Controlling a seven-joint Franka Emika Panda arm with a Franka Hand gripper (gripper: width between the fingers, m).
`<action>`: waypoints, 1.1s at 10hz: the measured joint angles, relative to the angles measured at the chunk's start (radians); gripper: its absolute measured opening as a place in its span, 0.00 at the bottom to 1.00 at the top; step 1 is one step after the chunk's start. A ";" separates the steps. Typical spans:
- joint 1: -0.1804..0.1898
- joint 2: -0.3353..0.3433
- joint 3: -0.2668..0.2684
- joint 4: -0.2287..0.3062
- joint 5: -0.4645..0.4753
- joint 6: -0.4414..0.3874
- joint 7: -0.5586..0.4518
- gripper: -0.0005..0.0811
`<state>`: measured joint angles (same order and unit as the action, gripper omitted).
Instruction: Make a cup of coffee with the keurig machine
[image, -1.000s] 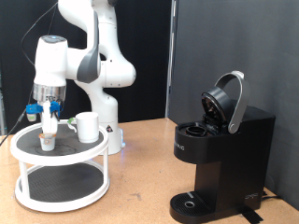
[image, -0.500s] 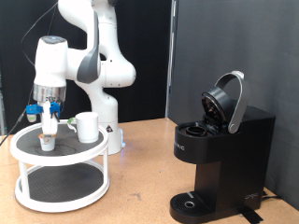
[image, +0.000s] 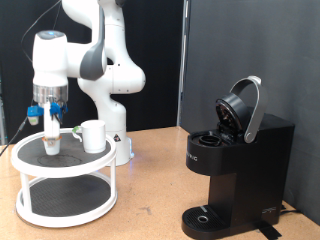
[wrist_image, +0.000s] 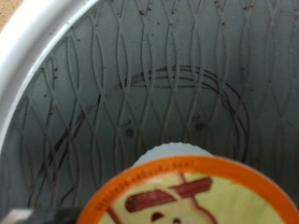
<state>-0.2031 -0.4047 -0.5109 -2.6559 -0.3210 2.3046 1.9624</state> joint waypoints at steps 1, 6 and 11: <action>0.001 -0.022 0.000 0.020 0.015 -0.043 -0.013 0.48; 0.012 -0.064 0.005 0.067 0.095 -0.153 -0.044 0.48; 0.148 -0.077 0.012 0.179 0.420 -0.271 -0.068 0.48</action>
<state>-0.0553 -0.4813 -0.4987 -2.4773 0.0986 2.0333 1.8948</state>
